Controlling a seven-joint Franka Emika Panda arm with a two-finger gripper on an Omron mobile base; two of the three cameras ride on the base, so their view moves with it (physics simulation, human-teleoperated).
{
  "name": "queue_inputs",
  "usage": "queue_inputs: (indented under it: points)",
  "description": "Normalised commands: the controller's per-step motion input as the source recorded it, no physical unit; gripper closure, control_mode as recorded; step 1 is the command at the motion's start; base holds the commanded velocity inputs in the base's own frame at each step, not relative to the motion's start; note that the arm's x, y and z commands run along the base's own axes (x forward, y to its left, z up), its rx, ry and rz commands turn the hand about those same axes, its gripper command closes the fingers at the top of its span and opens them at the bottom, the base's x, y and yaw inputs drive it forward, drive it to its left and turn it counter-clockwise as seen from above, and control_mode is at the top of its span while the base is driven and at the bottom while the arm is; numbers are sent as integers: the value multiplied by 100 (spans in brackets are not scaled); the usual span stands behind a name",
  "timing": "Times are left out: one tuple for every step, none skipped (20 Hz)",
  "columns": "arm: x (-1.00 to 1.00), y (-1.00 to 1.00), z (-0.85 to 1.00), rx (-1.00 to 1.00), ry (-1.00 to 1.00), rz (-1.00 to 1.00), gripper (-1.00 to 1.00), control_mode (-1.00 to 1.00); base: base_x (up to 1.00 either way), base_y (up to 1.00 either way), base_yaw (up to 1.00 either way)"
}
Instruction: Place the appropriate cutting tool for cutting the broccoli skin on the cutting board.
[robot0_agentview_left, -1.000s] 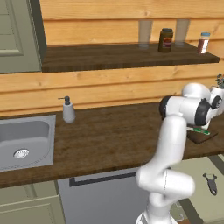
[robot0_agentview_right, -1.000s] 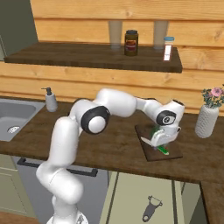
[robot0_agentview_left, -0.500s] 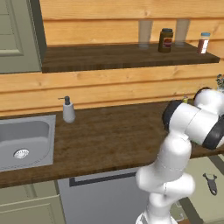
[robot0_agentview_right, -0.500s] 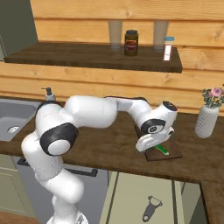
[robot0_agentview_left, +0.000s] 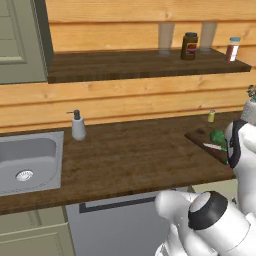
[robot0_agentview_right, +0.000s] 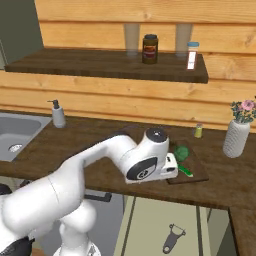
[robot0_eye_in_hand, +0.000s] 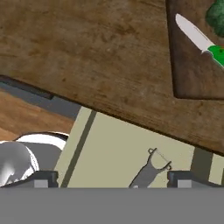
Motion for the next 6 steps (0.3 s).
queue_inputs:
  points:
    - [-100,34,77,4,2,-33,-100,-100,0,0,0]
    - [-100,30,83,6,5,-30,-100,-100,0,0,0]
    - [-100,27,76,6,7,-27,-100,-100,0,0,0]
    - [-100,26,69,6,6,-25,-100,-100,0,0,0]
    - [-100,24,56,6,3,-23,-100,-100,0,0,0]
    - [-100,29,52,7,0,-20,-100,-100,0,0,0]
